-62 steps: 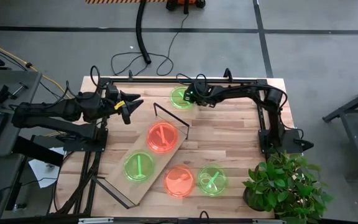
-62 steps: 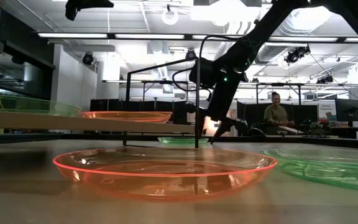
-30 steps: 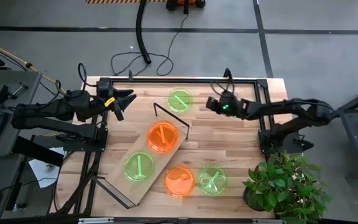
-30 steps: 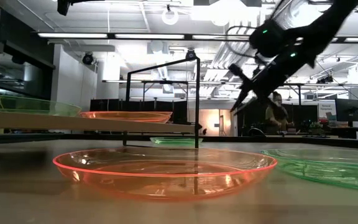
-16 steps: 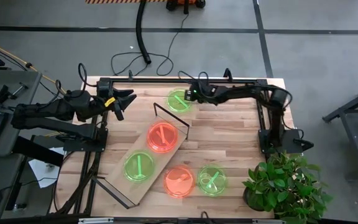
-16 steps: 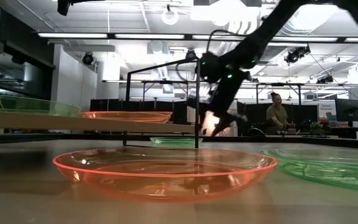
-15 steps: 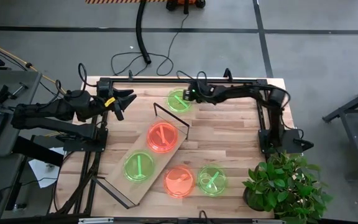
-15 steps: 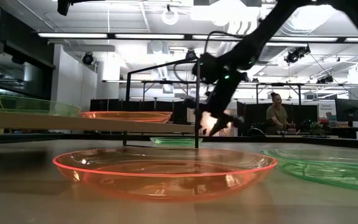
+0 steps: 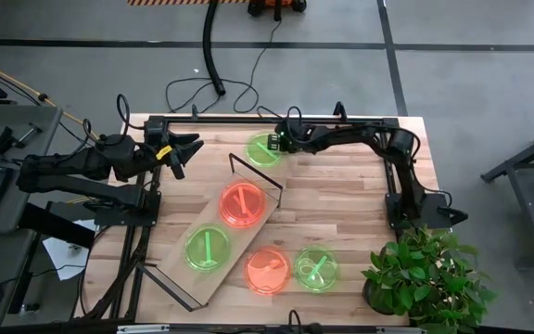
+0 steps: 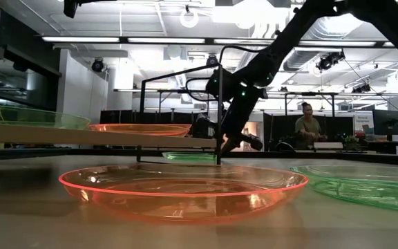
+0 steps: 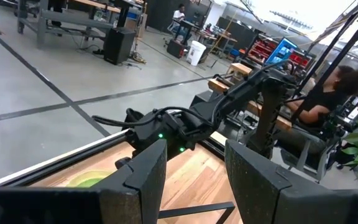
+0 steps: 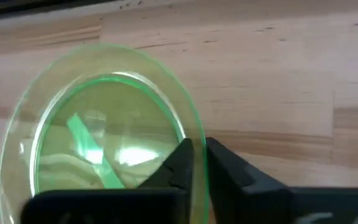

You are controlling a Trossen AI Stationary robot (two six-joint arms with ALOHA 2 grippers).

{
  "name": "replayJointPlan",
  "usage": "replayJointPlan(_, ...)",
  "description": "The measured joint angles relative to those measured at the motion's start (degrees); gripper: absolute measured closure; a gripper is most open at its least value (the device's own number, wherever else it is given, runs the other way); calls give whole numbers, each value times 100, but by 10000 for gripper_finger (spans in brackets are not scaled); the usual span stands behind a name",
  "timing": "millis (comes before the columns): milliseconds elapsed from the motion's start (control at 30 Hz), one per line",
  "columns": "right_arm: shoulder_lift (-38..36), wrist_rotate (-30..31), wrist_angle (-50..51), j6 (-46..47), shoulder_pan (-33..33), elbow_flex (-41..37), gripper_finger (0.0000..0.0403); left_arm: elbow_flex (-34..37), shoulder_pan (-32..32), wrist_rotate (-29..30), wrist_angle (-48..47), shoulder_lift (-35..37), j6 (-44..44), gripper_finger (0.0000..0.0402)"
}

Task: Place and stack plates onto a shelf
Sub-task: Stack the top green plate on top of the other green plate on the shelf

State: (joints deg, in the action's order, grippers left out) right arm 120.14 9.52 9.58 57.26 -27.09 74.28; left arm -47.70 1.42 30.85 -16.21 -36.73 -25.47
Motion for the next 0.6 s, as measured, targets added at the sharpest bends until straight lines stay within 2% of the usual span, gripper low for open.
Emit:
replayJointPlan(33,1,-137,-22,-85,-23,0,388,0,-1,0,-2,0,0,248)
replayJointPlan(333,-446,-1767,-234,-954,-229,-33,402,0,-1,0,0,0,2,248)
replayJointPlan(433,-744,-2043,-401,-1208,-337,-17,402,0,1,0,0,0,4,248)
replayJointPlan(600,-1206,-2170,-294,-1527,-440,-22,403,0,-1,-1,0,0,4,248)
